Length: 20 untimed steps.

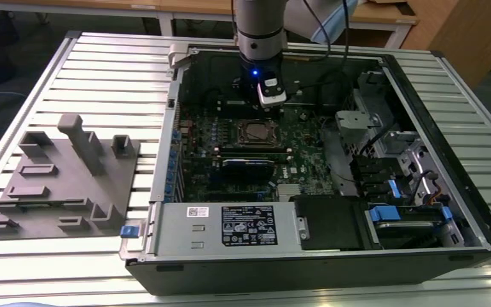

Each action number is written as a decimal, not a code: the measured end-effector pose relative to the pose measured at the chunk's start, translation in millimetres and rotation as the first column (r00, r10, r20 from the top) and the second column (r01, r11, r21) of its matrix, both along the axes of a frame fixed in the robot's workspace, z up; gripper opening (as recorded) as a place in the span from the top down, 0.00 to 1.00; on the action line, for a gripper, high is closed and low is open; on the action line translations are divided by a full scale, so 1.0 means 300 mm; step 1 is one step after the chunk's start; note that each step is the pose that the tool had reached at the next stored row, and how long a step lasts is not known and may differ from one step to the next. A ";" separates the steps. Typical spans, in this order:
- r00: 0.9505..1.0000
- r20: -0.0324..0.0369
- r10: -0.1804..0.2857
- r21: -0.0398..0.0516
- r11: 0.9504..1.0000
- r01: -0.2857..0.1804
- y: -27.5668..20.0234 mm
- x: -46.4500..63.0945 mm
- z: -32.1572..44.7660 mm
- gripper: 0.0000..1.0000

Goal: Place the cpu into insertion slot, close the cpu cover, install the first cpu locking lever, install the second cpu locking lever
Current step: 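Install the first cpu locking lever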

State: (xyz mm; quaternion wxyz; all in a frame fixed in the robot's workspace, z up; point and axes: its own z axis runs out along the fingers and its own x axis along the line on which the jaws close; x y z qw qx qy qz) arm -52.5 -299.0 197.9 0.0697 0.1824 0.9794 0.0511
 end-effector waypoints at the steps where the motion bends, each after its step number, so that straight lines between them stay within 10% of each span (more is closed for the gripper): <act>1: 1.000 0.001 0.000 0.000 1.000 0.000 0.000 0.000 0.000 0.89; 20: 1.000 0.003 0.013 -0.002 1.000 -0.013 0.000 -0.002 -0.003 0.89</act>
